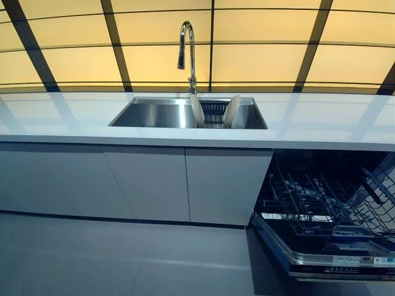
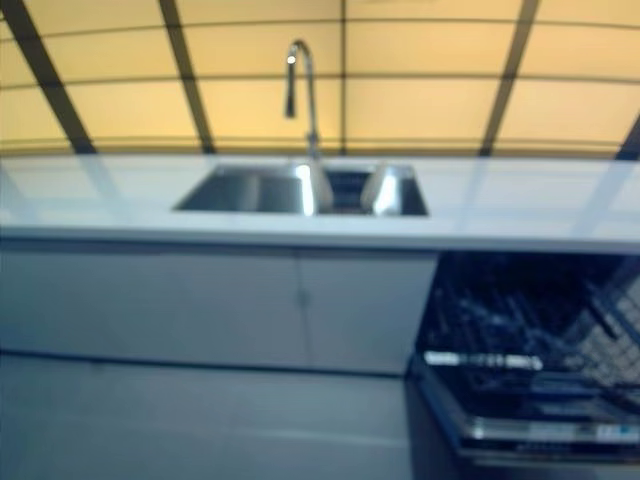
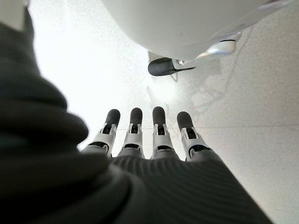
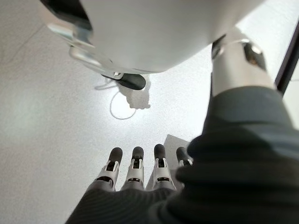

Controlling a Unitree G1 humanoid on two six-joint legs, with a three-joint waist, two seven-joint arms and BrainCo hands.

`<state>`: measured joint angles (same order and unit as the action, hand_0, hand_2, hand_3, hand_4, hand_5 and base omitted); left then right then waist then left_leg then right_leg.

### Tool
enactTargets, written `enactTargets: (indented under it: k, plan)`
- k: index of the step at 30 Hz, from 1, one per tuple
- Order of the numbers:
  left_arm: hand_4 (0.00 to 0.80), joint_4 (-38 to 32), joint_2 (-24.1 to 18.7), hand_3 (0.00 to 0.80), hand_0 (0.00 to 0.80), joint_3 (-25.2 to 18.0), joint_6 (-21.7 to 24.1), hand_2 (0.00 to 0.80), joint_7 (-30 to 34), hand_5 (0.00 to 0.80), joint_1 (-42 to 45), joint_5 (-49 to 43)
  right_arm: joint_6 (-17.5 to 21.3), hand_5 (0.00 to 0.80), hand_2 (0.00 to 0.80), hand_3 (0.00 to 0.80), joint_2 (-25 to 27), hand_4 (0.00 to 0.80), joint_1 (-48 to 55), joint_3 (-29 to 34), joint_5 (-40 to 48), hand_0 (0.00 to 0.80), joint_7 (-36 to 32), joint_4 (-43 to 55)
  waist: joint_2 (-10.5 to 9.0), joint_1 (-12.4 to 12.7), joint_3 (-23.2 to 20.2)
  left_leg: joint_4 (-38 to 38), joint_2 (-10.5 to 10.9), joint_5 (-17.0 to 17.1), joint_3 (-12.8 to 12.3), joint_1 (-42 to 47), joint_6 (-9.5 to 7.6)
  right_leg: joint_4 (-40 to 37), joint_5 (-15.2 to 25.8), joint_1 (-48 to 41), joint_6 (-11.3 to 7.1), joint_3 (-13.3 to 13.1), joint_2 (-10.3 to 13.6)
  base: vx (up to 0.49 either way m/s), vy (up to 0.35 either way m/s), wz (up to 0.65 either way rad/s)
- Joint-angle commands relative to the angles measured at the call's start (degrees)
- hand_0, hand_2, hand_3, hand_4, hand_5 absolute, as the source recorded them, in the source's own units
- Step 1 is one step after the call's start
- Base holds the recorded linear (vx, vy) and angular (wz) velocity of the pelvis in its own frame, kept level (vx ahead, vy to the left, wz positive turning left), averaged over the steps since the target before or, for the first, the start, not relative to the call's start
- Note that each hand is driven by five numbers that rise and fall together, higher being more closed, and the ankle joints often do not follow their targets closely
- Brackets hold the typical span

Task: Take plates into dishwasher

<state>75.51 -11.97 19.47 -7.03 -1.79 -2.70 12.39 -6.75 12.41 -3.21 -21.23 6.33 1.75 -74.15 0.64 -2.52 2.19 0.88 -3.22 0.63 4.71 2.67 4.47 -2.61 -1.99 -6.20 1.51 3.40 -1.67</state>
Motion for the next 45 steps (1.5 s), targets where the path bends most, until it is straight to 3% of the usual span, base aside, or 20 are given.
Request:
enactTargets:
  k: [1,2,3,5,6,8,10,11,15,19,21,23,25,28,30,32,33,38,41,45]
  plan:
    - [0.000,1.56,1.57,0.000,0.000,-0.99,1.42,0.000,-1.50,0.000,-4.24,2.11,-1.97,0.000,0.000,0.000,0.20,0.000,-2.93,-1.24,1.64,0.000,0.01,-0.45,-4.14,0.84,3.38,-23.12,5.58,-6.06,-5.31,-8.68,-8.95,8.67,-3.66,3.48,2.91,-2.67,-1.32,0.026,-0.106,0.44]
    - [0.000,1.04,1.63,0.000,0.000,-1.18,1.66,0.000,-1.67,0.000,-4.56,3.50,-2.85,0.000,0.000,0.000,0.52,0.000,-2.69,-0.82,0.82,0.000,0.34,-0.25,-3.62,0.35,4.87,-27.10,5.14,-3.54,-7.99,-13.69,-8.10,9.32,-3.47,3.47,3.31,-2.57,-2.03,0.025,-0.065,0.49]
    - [0.000,0.83,1.66,0.000,0.000,-1.29,1.57,0.000,-1.71,0.000,-4.61,3.70,-3.05,0.000,0.000,0.000,0.60,0.000,-2.60,-0.76,1.09,0.000,0.54,-0.39,-3.42,0.24,5.33,-26.19,5.30,-2.69,-8.55,-14.43,-7.77,9.49,-3.40,3.34,3.22,-2.66,-2.22,0.103,-0.016,0.75]
    - [0.000,0.97,1.91,0.000,0.000,-1.44,1.91,0.000,-1.74,0.000,-4.11,4.25,-2.00,0.000,0.000,0.000,0.87,0.000,-2.17,0.28,1.95,0.000,1.15,-1.63,-1.88,-0.28,6.74,-15.67,6.04,3.50,-9.69,-15.99,-5.13,9.87,-3.42,2.45,2.57,-3.15,-3.46,0.190,0.048,0.54]
    - [0.000,1.04,2.04,0.000,0.000,-1.28,2.50,0.000,-2.20,0.000,-3.55,5.07,-1.40,0.000,0.000,0.000,0.87,0.000,-2.08,0.52,1.69,0.000,1.28,-1.90,-1.04,-0.02,7.43,-7.90,7.72,7.58,-6.40,-16.39,-4.39,9.77,-3.69,1.65,2.36,-3.66,-4.24,0.234,0.077,0.29]
    - [0.000,1.20,2.29,0.000,0.000,-1.63,3.41,0.000,-2.71,0.000,-2.69,6.42,-0.42,0.000,0.000,0.000,1.07,0.000,-2.33,0.06,2.03,0.000,1.58,-2.06,-0.11,0.63,7.48,-0.21,9.04,9.56,-1.76,-17.11,-4.19,9.92,-4.63,1.34,2.19,-5.19,-5.34,0.328,0.102,0.18]
    - [0.000,1.86,2.51,0.000,0.000,-2.52,3.93,0.000,-2.92,0.000,-2.63,6.62,1.06,0.000,0.000,0.000,1.33,0.000,-3.17,0.47,1.82,0.000,1.09,-3.07,0.04,1.25,7.06,0.89,9.64,7.12,-1.10,-16.09,-5.52,9.82,-5.79,0.28,1.52,-7.81,-5.02,0.408,0.114,-0.29]
    - [0.000,2.37,2.52,0.000,0.000,-2.89,4.09,0.000,-2.83,0.000,-2.81,5.99,1.54,0.000,0.000,0.000,1.27,0.000,-3.08,1.54,2.65,0.000,1.08,-3.60,-0.33,0.98,6.62,-2.61,9.75,5.01,-2.53,-15.94,-6.49,10.20,-6.59,-0.75,1.12,-8.34,-4.08,0.409,0.064,-0.67]
    - [0.000,2.51,1.80,0.000,0.000,-3.14,3.71,0.000,-2.90,0.000,-3.33,5.08,1.65,0.000,0.000,0.000,-0.28,0.000,-1.19,2.40,0.66,0.000,0.48,-2.24,-1.84,1.06,3.98,-6.23,9.77,0.86,-4.15,-13.72,-8.68,10.47,-7.44,-3.38,-0.79,-6.44,-0.75,0.472,0.035,-0.43]
    - [0.000,2.71,1.23,0.000,0.000,-2.16,2.81,0.000,-3.33,0.000,-4.73,4.49,1.14,0.000,0.000,0.000,-1.04,0.000,-1.22,2.04,4.36,0.000,1.83,-1.37,-2.13,1.18,2.96,-8.46,9.66,-0.90,-4.15,-13.57,-9.65,11.85,-7.13,-2.76,-1.05,-5.17,0.92,0.296,0.019,-0.24]
    - [0.000,3.02,0.80,0.000,0.000,-1.93,1.91,0.000,-2.42,0.000,-5.59,3.70,0.55,0.000,0.000,0.000,-1.54,0.000,-1.30,2.28,6.29,0.000,2.74,-1.41,-2.44,0.96,2.21,-9.14,10.43,-1.88,-4.07,-13.75,-10.75,16.20,-5.73,-2.57,-1.72,-4.80,1.88,0.281,0.054,0.05]
    - [0.000,2.91,0.64,0.000,0.000,-1.32,1.48,0.000,-2.14,0.000,-5.49,2.72,0.92,0.000,0.000,0.000,-1.41,0.000,-1.53,3.13,6.30,0.000,3.39,-1.42,-2.08,0.78,1.79,-6.11,11.55,-1.68,-3.25,-11.00,-12.18,33.94,4.16,5.81,-3.65,-3.30,6.11,0.243,0.151,-0.09]
    - [0.000,3.27,0.45,0.000,0.000,-0.16,0.75,0.000,-1.28,0.000,-5.58,0.48,1.06,0.000,0.000,0.000,-0.46,0.000,-1.48,3.83,5.79,0.000,3.06,-1.27,-1.28,-0.29,2.39,-5.55,12.19,-2.09,-3.03,-8.95,-12.82,44.36,5.15,12.84,-2.87,-4.55,5.90,0.222,0.122,-0.20]
    - [0.000,3.41,-0.15,0.000,0.000,0.04,-0.22,0.000,-1.02,0.000,-5.60,1.00,0.79,0.000,0.000,0.000,0.47,0.000,-1.37,3.96,6.54,0.000,3.06,-1.07,0.34,-1.09,2.82,-4.01,10.90,-1.71,-3.11,-5.03,-12.24,35.99,2.65,17.06,-1.66,-2.32,4.12,0.260,-0.003,-0.04]
    - [0.000,3.52,-0.28,0.000,0.000,0.01,-0.14,0.000,-0.77,0.000,-5.74,0.58,1.31,0.000,0.000,0.000,0.82,0.000,-0.97,4.17,5.96,0.000,2.61,-1.94,1.12,-1.20,3.25,-2.45,9.66,-2.08,-3.25,-1.71,-11.67,17.41,2.94,16.40,-1.97,-1.30,2.48,0.286,-0.130,-0.09]
    - [0.000,3.73,-0.02,0.000,0.000,0.24,0.14,0.000,-0.76,0.000,-5.89,-0.14,2.74,0.000,0.000,0.000,1.02,0.000,-0.27,4.76,6.46,0.000,2.59,-3.09,0.36,-1.51,3.10,-2.65,10.55,-4.46,-2.31,-0.23,-11.71,2.18,10.46,16.59,-4.61,-5.07,2.03,0.279,-0.184,-0.11]
    - [0.000,3.99,0.15,0.000,0.000,0.31,0.28,0.000,-0.80,0.000,-6.01,-0.47,3.30,0.000,0.000,0.000,1.11,0.000,-0.14,5.41,6.43,0.000,2.25,-3.59,-0.10,-1.47,3.05,-3.73,11.27,-5.86,-2.01,-0.06,-11.67,-2.39,11.68,18.34,-5.80,-7.54,1.82,0.239,-0.178,0.04]
    - [0.000,3.87,0.88,0.000,0.000,-1.22,1.55,0.000,-1.31,0.000,-3.95,-1.55,2.23,0.000,0.000,0.000,0.93,0.000,-1.16,6.44,7.43,0.000,2.59,-3.89,-0.48,-1.21,3.14,-9.24,10.17,-11.58,-1.29,3.49,-11.60,0.62,10.75,15.36,-4.13,-6.25,1.91,0.293,-0.243,0.31]
    - [0.000,3.76,0.95,0.000,0.000,-2.32,1.19,0.000,-0.32,0.000,-2.90,-2.17,2.24,0.000,0.000,0.000,0.87,0.000,-1.51,6.78,8.55,0.000,3.81,-3.81,-0.15,-1.25,2.82,-7.99,8.17,-11.37,-2.37,6.15,-10.63,3.77,9.41,14.08,-3.52,-5.26,1.64,0.271,-0.198,0.40]
    - [0.000,4.14,1.24,0.000,0.000,-1.68,1.40,0.000,0.43,0.000,-2.65,-2.52,2.96,0.000,0.000,0.000,1.33,0.000,-1.95,6.80,6.40,0.000,2.64,-3.89,0.42,-1.66,2.07,-3.39,7.43,-9.72,-2.27,8.20,-10.00,3.07,8.62,12.66,-3.08,-5.12,1.16,0.211,-0.106,0.04]
